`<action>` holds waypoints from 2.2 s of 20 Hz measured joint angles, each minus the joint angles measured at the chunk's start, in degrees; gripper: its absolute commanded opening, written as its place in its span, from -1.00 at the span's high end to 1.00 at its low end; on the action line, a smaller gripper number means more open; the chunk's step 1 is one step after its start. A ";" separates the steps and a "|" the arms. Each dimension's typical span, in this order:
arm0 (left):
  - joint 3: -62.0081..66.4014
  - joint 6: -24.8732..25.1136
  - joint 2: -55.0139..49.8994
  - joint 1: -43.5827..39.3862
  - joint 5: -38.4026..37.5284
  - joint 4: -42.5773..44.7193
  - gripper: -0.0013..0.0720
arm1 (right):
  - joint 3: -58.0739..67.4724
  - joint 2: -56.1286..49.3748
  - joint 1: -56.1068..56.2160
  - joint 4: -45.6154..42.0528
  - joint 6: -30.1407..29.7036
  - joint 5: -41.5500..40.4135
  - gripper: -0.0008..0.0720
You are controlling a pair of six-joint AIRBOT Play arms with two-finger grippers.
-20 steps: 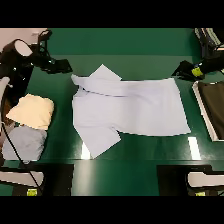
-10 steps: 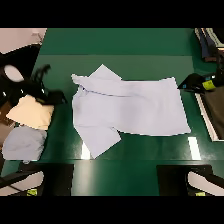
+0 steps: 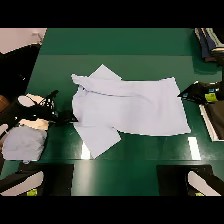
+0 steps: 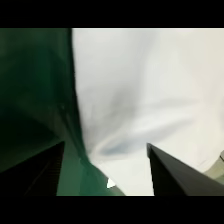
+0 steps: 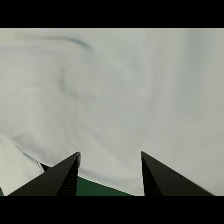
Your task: Fold the shirts.
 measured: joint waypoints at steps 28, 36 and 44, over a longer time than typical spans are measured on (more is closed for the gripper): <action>12.07 -0.76 0.66 -7.34 1.18 -0.17 0.90 | -28.79 -4.50 -16.31 -1.18 -1.44 -11.21 0.93; 31.04 -6.93 15.43 -7.39 -3.61 13.18 0.90 | -7.17 8.61 -9.75 0.28 -3.41 -10.51 0.93; 72.37 -10.86 21.84 -7.39 -7.34 17.40 0.90 | 28.37 18.91 -14.56 0.11 -3.63 -7.15 0.93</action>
